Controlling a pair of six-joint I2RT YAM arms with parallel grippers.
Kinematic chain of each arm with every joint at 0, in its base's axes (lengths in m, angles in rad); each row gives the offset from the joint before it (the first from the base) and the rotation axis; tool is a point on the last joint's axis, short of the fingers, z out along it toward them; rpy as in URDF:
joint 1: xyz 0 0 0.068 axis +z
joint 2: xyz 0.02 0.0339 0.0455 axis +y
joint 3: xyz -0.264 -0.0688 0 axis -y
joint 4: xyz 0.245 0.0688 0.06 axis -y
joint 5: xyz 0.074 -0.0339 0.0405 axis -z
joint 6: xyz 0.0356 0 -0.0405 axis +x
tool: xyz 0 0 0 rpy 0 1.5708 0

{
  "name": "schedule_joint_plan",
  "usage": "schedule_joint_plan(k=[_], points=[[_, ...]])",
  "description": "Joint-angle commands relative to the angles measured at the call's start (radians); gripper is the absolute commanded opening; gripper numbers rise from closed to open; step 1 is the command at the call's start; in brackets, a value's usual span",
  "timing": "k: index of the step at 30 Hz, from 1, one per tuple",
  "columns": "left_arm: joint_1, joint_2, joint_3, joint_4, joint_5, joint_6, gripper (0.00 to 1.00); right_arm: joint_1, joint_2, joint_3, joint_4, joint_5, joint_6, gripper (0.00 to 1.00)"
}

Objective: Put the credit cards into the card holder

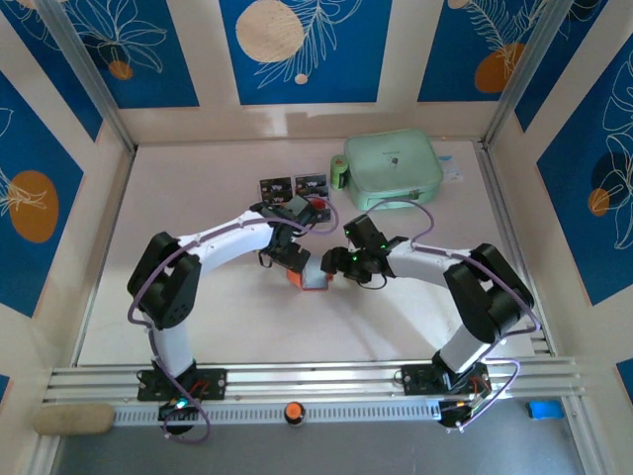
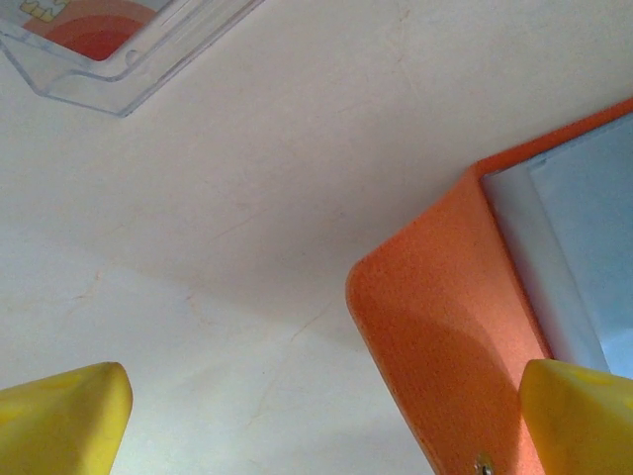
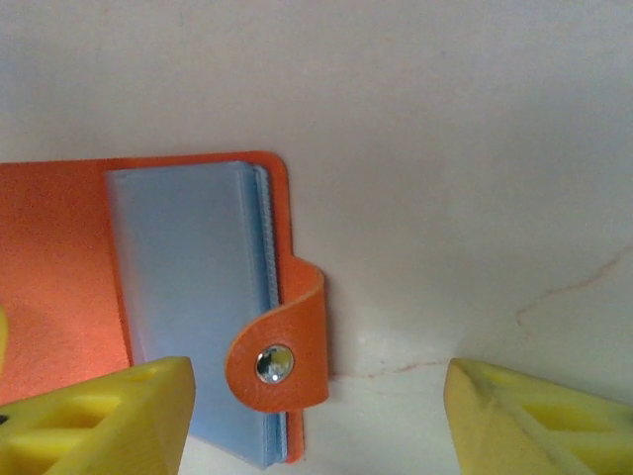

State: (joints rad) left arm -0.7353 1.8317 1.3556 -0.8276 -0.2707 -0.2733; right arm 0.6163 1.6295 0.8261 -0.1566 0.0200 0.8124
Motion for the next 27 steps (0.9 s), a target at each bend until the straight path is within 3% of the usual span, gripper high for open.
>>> schedule_joint_plan(k=[1, 5, 10, 12, 27], points=[[-0.015, -0.026, 0.011, -0.030, -0.020, -0.022, 1.00, 0.011, 0.029, 0.050, -0.042, 0.004, -0.044, 0.65], [-0.016, -0.022, 0.013, -0.037, -0.027, -0.032, 1.00, 0.006, 0.056, 0.064, -0.057, 0.008, -0.063, 0.54], [-0.016, -0.023, 0.014, -0.057, -0.049, -0.044, 1.00, -0.027, 0.050, 0.046, -0.047, -0.017, -0.077, 0.14], [-0.016, -0.026, 0.012, -0.064, -0.065, -0.048, 1.00, -0.041, 0.041, 0.033, -0.037, -0.034, -0.080, 0.02], [-0.016, -0.017, -0.099, -0.001, -0.129, -0.057, 1.00, -0.081, 0.014, -0.041, -0.014, -0.124, -0.080, 0.00]])
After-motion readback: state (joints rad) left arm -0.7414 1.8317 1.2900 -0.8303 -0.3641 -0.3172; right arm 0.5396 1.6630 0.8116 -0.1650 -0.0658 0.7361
